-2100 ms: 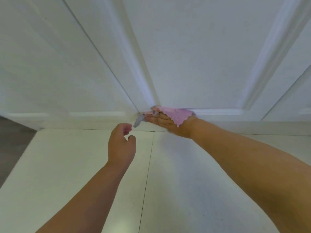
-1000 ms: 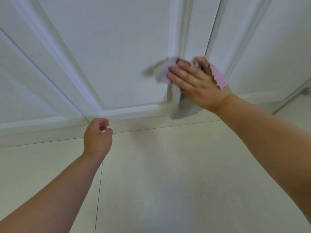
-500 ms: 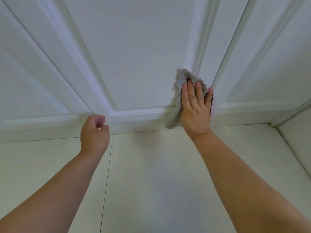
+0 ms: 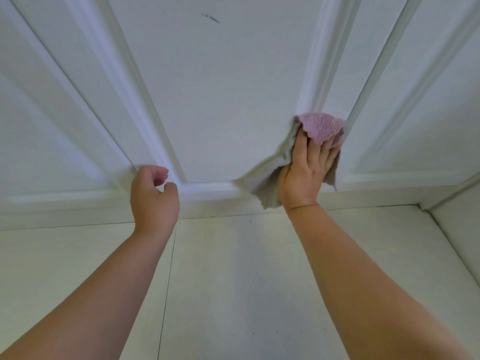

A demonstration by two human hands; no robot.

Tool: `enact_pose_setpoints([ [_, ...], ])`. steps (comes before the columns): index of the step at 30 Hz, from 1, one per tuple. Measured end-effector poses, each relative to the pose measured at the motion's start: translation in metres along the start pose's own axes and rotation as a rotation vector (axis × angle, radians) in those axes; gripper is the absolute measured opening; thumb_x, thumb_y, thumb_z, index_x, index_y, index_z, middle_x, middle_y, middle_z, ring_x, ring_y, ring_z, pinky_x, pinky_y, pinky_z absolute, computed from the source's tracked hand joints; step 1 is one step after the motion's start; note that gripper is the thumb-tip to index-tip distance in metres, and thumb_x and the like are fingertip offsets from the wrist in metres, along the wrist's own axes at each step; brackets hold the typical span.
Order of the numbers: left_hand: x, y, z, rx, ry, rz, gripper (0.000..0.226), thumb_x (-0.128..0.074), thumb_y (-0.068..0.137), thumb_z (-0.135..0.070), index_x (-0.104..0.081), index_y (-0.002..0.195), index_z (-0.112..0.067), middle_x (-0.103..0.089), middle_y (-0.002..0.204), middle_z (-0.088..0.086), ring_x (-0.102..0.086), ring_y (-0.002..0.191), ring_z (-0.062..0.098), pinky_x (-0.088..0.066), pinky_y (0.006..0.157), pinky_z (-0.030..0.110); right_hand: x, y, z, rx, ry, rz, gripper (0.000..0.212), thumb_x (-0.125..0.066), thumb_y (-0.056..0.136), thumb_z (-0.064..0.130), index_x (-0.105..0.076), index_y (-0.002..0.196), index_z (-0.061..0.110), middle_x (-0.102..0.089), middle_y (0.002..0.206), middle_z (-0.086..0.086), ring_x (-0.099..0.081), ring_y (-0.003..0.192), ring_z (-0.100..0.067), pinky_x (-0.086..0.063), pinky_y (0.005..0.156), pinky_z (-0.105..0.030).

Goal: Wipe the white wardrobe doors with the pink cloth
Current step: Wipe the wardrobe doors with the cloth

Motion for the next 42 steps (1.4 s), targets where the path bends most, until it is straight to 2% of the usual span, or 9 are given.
enact_pose_setpoints([
  [3,0.009,0.003,-0.008,-0.04,-0.003,0.018,0.032,-0.05,0.087,0.003,-0.057,0.107,-0.021,-0.06,0.112,-0.003,-0.057,0.106,0.013,-0.043,0.085,0.024,0.006,0.01,0.002,0.128,0.045,-0.021,0.047,-0.048,0.094,0.01,-0.044,0.14,0.011,-0.038,0.147,-0.016,-0.023,0.136,-0.049,-0.008,0.121,-0.056],
  [8,0.035,0.014,-0.029,-0.224,0.099,-0.047,0.035,-0.05,0.084,0.005,-0.056,0.112,-0.015,-0.056,0.112,-0.003,-0.054,0.103,0.008,-0.037,0.081,0.007,0.033,0.091,0.046,0.172,0.059,-0.234,0.059,-0.035,0.097,0.035,-0.047,0.14,-0.002,-0.05,0.144,-0.022,-0.033,0.133,-0.045,-0.012,0.118,-0.06],
  [16,0.058,0.024,-0.027,-0.197,0.042,-0.151,0.037,-0.048,0.082,0.009,-0.057,0.107,-0.017,-0.058,0.11,0.0,-0.056,0.104,0.014,-0.034,0.074,0.002,-0.027,-0.003,0.198,0.757,0.234,0.061,0.063,-0.052,0.083,0.005,-0.048,0.145,0.005,-0.036,0.155,-0.004,-0.018,0.153,-0.02,-0.001,0.124,-0.047],
  [21,0.08,0.027,-0.026,-0.185,0.047,-0.146,0.035,-0.051,0.084,0.007,-0.056,0.106,-0.02,-0.057,0.109,-0.004,-0.053,0.102,0.01,-0.035,0.075,0.005,-0.08,-0.094,0.218,1.003,0.093,0.36,0.057,-0.032,0.099,0.012,-0.03,0.155,0.007,-0.029,0.162,0.001,-0.016,0.153,-0.022,0.004,0.126,-0.04],
  [25,0.107,0.03,-0.032,-0.257,0.049,-0.158,0.039,-0.049,0.083,0.01,-0.057,0.11,-0.018,-0.057,0.111,-0.005,-0.052,0.104,0.006,-0.031,0.078,-0.003,-0.1,-0.148,0.203,1.288,-0.028,0.478,0.074,-0.056,0.091,0.014,-0.019,0.155,0.011,-0.026,0.162,0.009,-0.023,0.147,-0.015,0.004,0.125,-0.037],
  [28,0.126,0.035,-0.035,-0.259,0.035,-0.18,0.04,-0.048,0.084,0.011,-0.057,0.11,-0.018,-0.057,0.111,-0.005,-0.053,0.106,0.007,-0.031,0.079,-0.003,-0.081,-0.114,0.223,1.222,0.156,0.431,0.058,-0.055,0.094,0.009,-0.04,0.15,0.008,-0.042,0.156,0.002,-0.032,0.145,-0.017,-0.001,0.127,-0.038],
  [32,0.145,0.045,-0.087,-0.413,0.033,-0.265,0.031,-0.052,0.086,0.011,-0.058,0.108,-0.01,-0.055,0.105,-0.004,-0.05,0.101,0.007,-0.034,0.083,0.0,-0.044,-0.015,0.26,1.162,0.19,0.334,0.054,-0.053,0.101,0.02,-0.04,0.153,0.013,-0.034,0.161,0.001,-0.024,0.151,-0.016,0.0,0.126,-0.039],
  [38,0.171,0.042,-0.24,-0.906,0.007,-0.37,0.02,-0.054,0.081,0.007,-0.063,0.097,-0.001,-0.054,0.11,0.012,-0.055,0.104,0.034,-0.045,0.09,0.053,0.017,0.114,0.31,0.837,0.383,0.074,0.054,-0.061,0.093,0.026,-0.052,0.144,0.012,-0.05,0.149,-0.005,-0.035,0.147,-0.023,-0.007,0.124,-0.047],
  [42,0.193,0.036,-0.325,-1.216,-0.075,-0.365,0.031,-0.052,0.079,0.011,-0.056,0.103,-0.008,-0.044,0.12,0.011,-0.05,0.109,0.034,-0.043,0.085,0.065,0.012,0.105,0.311,0.634,0.359,0.122,0.043,-0.063,0.089,0.019,-0.058,0.132,0.015,-0.058,0.143,-0.002,-0.041,0.144,-0.022,-0.028,0.115,-0.05],
])
Point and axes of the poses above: each hand's wrist, its own y-axis towards the middle knuckle, its own x-axis out of the back of the hand, z = x × y, the point moved 9 cm from there along y, towards the middle knuckle
